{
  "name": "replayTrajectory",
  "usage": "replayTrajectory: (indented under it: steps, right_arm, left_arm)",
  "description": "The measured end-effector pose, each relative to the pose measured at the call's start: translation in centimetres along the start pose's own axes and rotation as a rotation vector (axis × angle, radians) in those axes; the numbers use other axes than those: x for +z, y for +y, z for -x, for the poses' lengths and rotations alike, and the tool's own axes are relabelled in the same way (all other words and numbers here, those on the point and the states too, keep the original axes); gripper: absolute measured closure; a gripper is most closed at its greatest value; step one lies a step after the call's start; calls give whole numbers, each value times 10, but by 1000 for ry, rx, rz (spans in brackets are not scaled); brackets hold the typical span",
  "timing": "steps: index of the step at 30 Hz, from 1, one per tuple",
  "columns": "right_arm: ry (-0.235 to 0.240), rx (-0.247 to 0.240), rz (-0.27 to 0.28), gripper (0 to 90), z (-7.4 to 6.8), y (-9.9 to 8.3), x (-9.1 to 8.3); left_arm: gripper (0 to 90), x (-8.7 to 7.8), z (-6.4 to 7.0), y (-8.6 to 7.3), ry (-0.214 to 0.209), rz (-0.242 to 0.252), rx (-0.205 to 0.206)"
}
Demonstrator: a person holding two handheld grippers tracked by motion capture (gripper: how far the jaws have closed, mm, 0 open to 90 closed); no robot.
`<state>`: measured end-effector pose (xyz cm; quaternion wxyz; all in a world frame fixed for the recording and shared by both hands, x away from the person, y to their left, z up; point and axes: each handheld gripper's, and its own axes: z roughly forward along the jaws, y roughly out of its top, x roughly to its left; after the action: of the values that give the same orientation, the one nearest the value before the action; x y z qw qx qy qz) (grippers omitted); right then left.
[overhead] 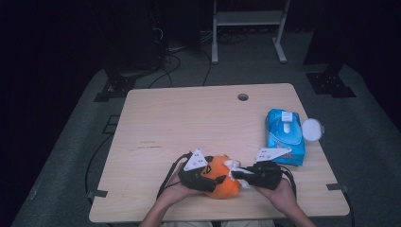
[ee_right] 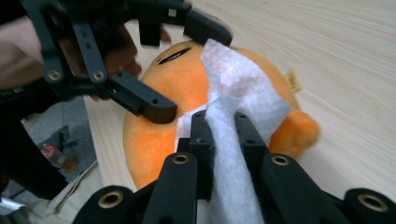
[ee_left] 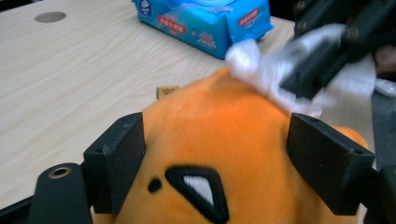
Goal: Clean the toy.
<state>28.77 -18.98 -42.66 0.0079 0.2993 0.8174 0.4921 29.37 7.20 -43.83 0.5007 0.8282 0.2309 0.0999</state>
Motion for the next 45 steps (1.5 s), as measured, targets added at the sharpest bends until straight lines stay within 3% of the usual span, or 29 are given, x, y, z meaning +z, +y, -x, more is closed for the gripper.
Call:
replayTrajectory:
  steps: [2,4,7,11,14,16,22,28,32,40,45]
  right_arm:
    - [-38,-14,-21,798,6,-4,-12]
    - [-72,-18,-43,794,12,-10,-22]
    - [-130,-34,-85,757,20,-25,-35]
    - [-167,-35,-126,596,28,-38,-37]
    - [-176,-44,-105,505,29,-35,-38]
    - [-202,-73,-84,466,27,-30,-40]
    - [-172,-51,-33,460,29,-26,-42]
    - [-161,-30,-12,440,30,-25,-42]
    - [-159,-26,-12,432,31,-25,-40]
    - [-158,-4,-3,405,35,-26,-42]
    - [-161,-4,5,394,34,-25,-43]
  left_arm:
    - [243,1,4,3,28,-33,41]
    - [342,3,7,3,44,-63,64]
    - [487,4,11,5,73,-59,81]
    - [545,-3,11,9,70,10,15]
    - [552,-7,8,10,80,37,-6]
    - [552,-8,4,10,98,45,-12]
    - [551,-10,-16,16,164,77,-38]
    - [536,-1,-38,23,247,103,-47]
    - [478,8,-46,14,231,85,-95]
    - [271,-10,-41,22,215,100,-103]
    - [209,-25,-37,20,213,103,-111]
